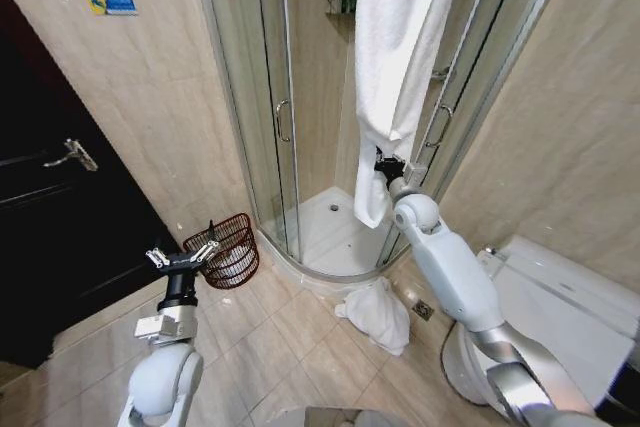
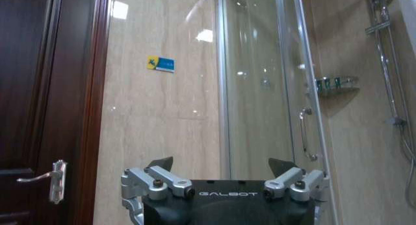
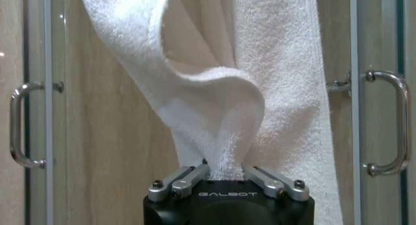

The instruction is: Discard the used towel into the hamper.

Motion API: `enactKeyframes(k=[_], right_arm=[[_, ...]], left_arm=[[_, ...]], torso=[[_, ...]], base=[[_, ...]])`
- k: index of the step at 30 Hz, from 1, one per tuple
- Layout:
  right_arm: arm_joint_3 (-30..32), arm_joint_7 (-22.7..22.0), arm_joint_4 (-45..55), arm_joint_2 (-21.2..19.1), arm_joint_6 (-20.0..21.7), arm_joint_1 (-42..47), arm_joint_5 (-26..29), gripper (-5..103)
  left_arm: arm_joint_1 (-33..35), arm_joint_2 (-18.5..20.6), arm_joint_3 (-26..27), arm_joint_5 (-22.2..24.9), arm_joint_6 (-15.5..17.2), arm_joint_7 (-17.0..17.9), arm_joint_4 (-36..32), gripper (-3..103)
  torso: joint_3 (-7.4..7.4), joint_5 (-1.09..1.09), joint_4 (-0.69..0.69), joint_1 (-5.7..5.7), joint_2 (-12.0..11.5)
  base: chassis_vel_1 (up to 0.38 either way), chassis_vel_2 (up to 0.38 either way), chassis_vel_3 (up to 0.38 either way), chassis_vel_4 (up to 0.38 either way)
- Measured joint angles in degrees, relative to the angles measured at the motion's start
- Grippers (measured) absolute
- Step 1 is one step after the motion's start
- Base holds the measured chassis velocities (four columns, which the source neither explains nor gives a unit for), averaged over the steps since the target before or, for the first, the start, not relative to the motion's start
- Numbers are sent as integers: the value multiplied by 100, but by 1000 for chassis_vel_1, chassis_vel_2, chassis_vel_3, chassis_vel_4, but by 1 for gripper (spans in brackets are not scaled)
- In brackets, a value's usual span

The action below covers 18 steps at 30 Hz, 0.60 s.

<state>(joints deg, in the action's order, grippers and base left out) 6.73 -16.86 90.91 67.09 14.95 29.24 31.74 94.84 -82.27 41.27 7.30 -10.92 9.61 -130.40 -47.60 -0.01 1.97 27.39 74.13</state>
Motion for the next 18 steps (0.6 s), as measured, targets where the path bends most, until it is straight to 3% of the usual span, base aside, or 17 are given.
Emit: enactKeyframes(k=[18], right_arm=[[-48,202,-662,320,-209,-181,-279,7]], left_arm=[[145,53,357,247,-234,-70,-42,99]], torso=[[0,0,0,0,0]], base=[[0,0,0,0]])
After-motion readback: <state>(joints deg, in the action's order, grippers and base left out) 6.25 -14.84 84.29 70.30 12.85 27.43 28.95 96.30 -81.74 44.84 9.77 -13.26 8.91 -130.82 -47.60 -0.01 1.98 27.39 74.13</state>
